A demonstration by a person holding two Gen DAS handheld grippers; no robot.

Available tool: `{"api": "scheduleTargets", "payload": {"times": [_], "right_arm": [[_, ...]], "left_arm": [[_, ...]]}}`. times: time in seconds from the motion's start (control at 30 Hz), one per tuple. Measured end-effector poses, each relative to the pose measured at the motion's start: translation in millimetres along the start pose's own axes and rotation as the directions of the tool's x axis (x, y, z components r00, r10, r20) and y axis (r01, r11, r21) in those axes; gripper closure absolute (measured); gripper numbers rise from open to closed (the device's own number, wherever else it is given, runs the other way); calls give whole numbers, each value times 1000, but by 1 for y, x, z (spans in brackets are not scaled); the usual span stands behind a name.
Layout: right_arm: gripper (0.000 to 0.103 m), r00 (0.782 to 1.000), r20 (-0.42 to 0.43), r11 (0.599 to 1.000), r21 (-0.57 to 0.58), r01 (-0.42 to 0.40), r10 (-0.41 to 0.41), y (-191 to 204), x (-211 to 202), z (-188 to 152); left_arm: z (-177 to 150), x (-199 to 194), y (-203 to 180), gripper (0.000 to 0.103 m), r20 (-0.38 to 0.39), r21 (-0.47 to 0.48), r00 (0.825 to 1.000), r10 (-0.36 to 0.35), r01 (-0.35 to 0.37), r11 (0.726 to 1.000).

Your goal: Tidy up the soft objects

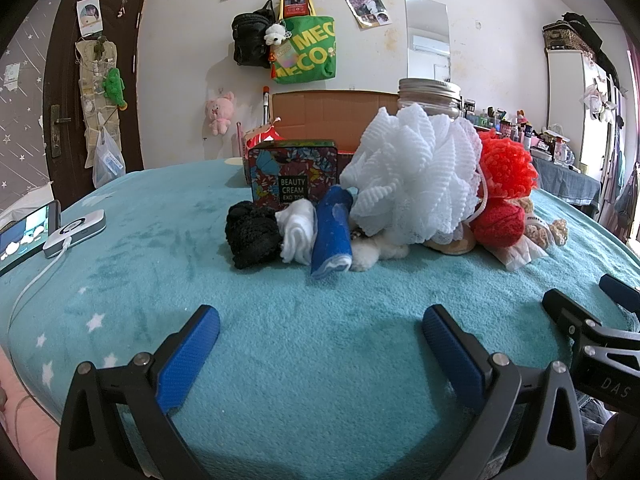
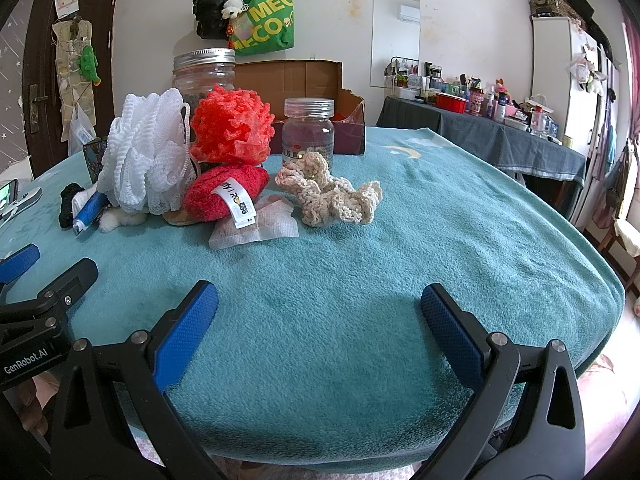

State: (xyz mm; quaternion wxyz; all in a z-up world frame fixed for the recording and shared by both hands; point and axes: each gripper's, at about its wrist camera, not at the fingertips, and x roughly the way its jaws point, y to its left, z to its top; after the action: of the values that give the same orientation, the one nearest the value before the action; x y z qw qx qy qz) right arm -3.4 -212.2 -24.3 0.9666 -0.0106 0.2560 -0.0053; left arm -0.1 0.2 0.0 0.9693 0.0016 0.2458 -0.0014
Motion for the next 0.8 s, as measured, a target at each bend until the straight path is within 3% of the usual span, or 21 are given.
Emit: {"api": "scheduleTargets", "payload": {"times": [0.8], "right_arm": [[0, 1000, -5, 1000, 2, -3, 3, -1, 0, 1]], "left_arm": [[0, 0, 0, 0, -1, -2, 1000, -3, 3, 1000]]}}
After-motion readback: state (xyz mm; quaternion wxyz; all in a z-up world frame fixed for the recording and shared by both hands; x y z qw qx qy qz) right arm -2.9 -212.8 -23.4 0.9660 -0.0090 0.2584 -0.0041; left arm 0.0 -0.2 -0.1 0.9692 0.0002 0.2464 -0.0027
